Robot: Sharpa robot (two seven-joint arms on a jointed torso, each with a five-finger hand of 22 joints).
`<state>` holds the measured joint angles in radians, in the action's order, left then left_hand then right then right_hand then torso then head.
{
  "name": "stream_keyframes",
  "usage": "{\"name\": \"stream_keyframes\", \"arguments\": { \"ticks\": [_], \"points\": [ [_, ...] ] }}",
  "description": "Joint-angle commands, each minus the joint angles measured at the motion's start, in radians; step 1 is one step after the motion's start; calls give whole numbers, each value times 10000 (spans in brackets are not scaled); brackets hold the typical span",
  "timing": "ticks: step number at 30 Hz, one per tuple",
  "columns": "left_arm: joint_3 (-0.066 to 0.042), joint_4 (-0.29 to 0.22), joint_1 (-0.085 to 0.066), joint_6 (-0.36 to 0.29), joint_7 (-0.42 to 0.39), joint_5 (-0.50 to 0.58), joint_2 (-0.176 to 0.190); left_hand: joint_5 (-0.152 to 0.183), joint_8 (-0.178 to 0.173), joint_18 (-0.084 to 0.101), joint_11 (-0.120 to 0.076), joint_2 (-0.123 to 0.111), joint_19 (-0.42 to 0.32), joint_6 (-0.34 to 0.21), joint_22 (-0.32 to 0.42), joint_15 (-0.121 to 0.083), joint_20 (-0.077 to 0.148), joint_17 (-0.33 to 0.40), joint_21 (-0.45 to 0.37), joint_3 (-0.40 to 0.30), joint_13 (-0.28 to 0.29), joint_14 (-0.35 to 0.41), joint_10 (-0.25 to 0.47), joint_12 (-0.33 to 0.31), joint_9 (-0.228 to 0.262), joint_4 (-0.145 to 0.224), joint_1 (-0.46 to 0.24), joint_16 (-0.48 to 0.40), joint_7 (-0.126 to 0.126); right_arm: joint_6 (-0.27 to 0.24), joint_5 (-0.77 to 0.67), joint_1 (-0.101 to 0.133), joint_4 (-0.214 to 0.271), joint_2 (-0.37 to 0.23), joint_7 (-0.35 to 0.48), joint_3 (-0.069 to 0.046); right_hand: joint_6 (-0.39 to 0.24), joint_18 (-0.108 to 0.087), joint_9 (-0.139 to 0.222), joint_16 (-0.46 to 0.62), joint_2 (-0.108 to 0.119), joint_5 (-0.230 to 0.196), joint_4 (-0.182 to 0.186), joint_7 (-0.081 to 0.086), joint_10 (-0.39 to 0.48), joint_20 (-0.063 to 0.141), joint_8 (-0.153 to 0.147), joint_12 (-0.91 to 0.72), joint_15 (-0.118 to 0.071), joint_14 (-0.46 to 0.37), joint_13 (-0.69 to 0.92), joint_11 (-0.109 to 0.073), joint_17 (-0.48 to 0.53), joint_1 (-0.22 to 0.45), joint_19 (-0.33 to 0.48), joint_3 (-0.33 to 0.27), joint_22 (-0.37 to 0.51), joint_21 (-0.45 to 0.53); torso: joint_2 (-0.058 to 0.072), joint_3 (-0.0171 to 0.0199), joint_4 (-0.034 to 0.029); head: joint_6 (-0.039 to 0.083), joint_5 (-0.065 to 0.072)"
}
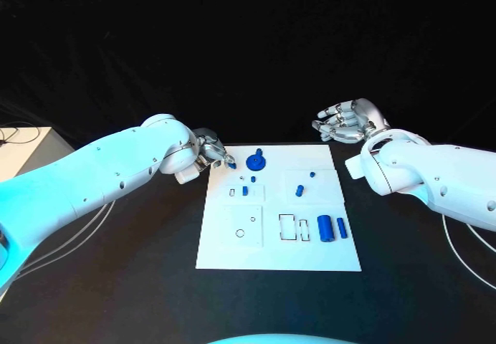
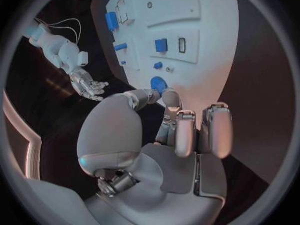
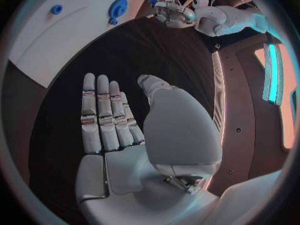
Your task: Assemble the parts on the task board
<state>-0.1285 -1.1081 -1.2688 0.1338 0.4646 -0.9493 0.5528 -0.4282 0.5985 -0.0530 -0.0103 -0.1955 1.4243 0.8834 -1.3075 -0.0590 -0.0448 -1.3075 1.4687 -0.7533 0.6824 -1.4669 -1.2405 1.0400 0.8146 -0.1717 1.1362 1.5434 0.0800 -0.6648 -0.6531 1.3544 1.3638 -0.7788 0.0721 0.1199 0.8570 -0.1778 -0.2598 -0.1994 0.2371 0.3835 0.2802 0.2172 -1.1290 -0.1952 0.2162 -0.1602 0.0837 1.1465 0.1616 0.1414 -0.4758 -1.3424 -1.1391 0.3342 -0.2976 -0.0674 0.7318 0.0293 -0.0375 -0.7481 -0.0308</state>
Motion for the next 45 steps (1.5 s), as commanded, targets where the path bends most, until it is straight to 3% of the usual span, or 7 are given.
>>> {"name": "stream_keyframes", "arguments": {
  "ticks": [1,6,17,23,32,45],
  "points": [
    [9,-469,17,-632,162,166,201,-90,56,30,23,-10,50,174,-702,-74,3,-2184,50,-1806,30,-905,-73,69,336,1897,-91,27,-76,209,137,-9,-25,-17,237,-4,-75,-54,16,81,15,59,1,32,48,-25,-3,74,82,-32,-49,69,37,23,101,-25,62,40,-51,-24,-38,-16,-3],
    [80,-1009,67,-842,212,-205,488,-157,76,33,17,-25,60,188,-717,-81,10,-2194,58,-1810,94,-908,-102,108,354,1914,-122,32,-84,278,228,-19,-74,-35,325,-1,-132,-50,31,256,-14,64,-23,77,161,-79,-20,136,142,-130,-193,123,148,-7,223,-40,277,48,-105,-47,-67,-63,-15],
    [540,-1716,249,-1104,263,-617,823,-250,106,33,2,-40,62,217,-720,-95,20,-2194,61,-1836,186,-909,-149,167,378,1946,-149,32,-102,286,283,-42,-125,-40,377,3,-148,-50,36,304,-13,65,-30,91,188,-95,-25,149,158,-150,-240,138,182,-12,254,-53,343,46,-197,-75,-136,-174,-29],
    [712,-1867,470,-1128,276,-737,865,-250,106,33,2,-40,62,217,-720,-95,20,-2194,61,-1836,186,-909,-149,167,378,1946,-149,32,-102,285,286,-51,-136,-45,375,4,-153,-50,37,314,-14,66,-31,94,194,-99,-27,152,161,-155,-249,142,189,-13,260,-56,357,46,-176,-75,-113,-192,-66],
    [792,-1939,731,-1153,281,-1040,785,-266,110,30,-2,-41,54,221,-709,-98,22,-2192,56,-1843,202,-909,-158,177,381,1953,-153,32,-105,294,287,-59,-138,-37,372,5,-156,-50,38,322,-15,67,-32,96,199,-101,-28,154,164,-157,-258,144,195,-14,266,-58,369,45,-148,-60,-103,-249,-64],
    [809,-1892,807,-1235,268,-1518,678,-288,117,32,-6,-44,61,227,-718,-102,26,-2193,61,-1854,209,-909,-164,182,387,1963,-160,32,-109,307,287,-61,-116,-48,358,5,-160,-51,40,335,-16,70,-33,100,206,-106,-29,157,168,-161,-271,148,205,-15,274,-62,388,44,-154,-58,-111,-364,-24]
  ]
}}
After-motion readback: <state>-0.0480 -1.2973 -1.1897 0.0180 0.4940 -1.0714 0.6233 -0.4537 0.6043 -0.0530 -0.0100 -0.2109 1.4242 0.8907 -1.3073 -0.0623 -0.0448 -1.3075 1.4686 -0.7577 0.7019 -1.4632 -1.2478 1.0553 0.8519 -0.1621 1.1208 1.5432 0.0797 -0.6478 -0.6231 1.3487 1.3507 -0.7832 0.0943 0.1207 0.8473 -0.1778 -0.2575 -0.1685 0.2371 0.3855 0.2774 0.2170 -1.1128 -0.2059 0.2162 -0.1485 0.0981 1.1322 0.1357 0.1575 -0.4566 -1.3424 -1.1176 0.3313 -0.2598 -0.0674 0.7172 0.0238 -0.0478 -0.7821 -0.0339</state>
